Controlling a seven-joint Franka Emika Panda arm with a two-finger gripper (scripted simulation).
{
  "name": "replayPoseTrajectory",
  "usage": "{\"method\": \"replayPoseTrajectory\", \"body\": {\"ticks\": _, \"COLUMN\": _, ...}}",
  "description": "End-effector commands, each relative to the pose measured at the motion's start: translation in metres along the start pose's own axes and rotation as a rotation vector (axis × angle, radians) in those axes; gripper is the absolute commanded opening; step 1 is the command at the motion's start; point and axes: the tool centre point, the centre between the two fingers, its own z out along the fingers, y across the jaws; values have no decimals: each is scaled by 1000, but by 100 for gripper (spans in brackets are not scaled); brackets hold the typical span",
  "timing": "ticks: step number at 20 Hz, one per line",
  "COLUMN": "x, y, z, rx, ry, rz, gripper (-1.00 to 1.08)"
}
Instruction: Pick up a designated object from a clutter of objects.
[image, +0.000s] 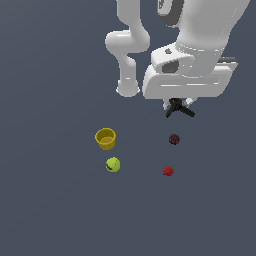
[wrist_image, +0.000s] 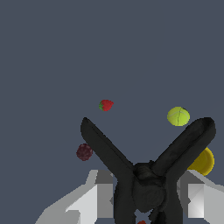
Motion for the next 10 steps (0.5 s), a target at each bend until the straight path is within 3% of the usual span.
{"method": "replayPoseTrajectory", "body": {"ticks": 1, "x": 6, "y": -2, "z": -19, "rx": 0, "ry": -1, "rz": 0, "gripper": -100}}
{"method": "replayPoseTrajectory", "body": {"ticks": 10, "x": 22, "y": -6, "z": -59, "rx": -1, "ry": -1, "rz": 1, "gripper": -100}}
